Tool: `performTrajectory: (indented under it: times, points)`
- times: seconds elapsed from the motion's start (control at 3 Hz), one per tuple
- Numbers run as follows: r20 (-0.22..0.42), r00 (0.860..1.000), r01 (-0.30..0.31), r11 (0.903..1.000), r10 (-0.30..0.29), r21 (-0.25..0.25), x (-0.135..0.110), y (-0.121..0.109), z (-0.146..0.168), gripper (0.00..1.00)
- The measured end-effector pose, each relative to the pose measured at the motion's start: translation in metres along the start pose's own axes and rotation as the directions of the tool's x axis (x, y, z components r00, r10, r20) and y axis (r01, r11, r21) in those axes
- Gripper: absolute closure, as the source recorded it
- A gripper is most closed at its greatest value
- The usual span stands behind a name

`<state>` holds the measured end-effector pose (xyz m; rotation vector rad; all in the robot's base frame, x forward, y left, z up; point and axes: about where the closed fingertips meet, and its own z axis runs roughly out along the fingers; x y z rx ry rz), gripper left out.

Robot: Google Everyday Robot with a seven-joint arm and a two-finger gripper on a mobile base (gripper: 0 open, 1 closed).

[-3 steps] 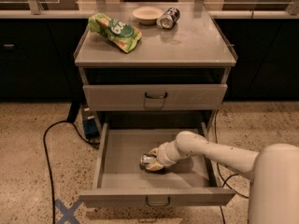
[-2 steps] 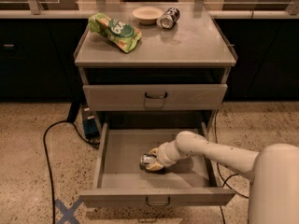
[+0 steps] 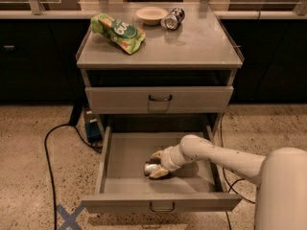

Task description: Place redbull can into middle drawer

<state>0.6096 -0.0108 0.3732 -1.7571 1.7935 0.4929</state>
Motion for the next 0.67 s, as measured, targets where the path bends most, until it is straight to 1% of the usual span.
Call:
performTrajectory:
  times: [0.33,0.67]
  points:
    - [0.000,1.000,0.000,1.0000,0.000,0.000,0.0000,0.0000,0.0001,0.00]
    - [0.000,1.000,0.000,1.0000,0.000,0.000,0.0000,0.0000,0.0001,0.00]
